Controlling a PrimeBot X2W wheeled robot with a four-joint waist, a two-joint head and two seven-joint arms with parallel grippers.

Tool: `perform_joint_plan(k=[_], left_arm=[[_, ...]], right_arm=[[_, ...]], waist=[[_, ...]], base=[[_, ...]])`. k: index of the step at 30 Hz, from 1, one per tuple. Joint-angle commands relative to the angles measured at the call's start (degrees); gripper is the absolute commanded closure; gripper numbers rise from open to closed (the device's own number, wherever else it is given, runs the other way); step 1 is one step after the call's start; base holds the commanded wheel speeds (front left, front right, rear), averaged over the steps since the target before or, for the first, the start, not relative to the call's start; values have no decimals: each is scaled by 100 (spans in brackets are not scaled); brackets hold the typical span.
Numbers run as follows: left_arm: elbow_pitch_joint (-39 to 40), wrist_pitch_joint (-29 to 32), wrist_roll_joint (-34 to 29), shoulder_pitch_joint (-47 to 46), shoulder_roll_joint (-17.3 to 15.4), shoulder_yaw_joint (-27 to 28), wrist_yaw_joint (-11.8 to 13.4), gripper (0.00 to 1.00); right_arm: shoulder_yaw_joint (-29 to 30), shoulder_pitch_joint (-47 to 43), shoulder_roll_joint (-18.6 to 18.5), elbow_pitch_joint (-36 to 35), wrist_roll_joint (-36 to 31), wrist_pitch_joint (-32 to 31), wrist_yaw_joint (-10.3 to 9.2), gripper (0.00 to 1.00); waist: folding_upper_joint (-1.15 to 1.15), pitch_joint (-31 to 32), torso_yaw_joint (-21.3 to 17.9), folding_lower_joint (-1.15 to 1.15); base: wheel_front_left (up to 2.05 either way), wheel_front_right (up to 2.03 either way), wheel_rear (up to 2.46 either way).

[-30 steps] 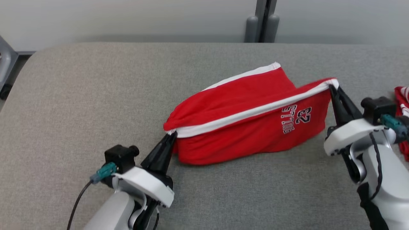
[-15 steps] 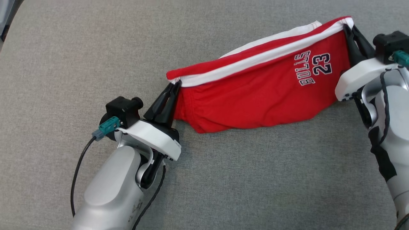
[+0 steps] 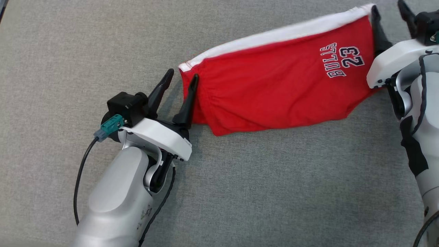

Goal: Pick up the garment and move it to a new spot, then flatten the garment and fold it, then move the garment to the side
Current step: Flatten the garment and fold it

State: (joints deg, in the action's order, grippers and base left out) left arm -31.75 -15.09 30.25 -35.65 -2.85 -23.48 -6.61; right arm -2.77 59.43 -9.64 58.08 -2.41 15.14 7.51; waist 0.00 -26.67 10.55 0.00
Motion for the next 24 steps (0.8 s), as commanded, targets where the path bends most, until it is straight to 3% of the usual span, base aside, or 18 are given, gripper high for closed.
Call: perform_joint_plan(k=[1,14,22,23,24], left_arm=[[5,-7,-34,-1,-15,1,63,0],[298,-7,-497,670,-17,331,350,0],[382,-6,-714,1056,-20,563,340,0],[378,-6,-707,1071,-19,560,331,0],[374,-6,-713,1076,-19,559,325,0]], right_arm=[[50,-62,-13,-116,30,-4,-3,0],[-175,-1173,72,-672,1176,-4,-3,0],[-650,-1577,175,3,1654,-6,-3,0],[-687,-1547,183,115,1705,-9,-3,6],[-736,-1520,187,222,1735,-12,-3,60]], waist=[[0,17,-55,0],[0,282,-264,0],[0,455,-267,0],[0,472,-254,0],[0,483,-244,0]], base=[[0,0,0],[0,0,0],[0,0,0],[0,0,0],[0,0,0]])
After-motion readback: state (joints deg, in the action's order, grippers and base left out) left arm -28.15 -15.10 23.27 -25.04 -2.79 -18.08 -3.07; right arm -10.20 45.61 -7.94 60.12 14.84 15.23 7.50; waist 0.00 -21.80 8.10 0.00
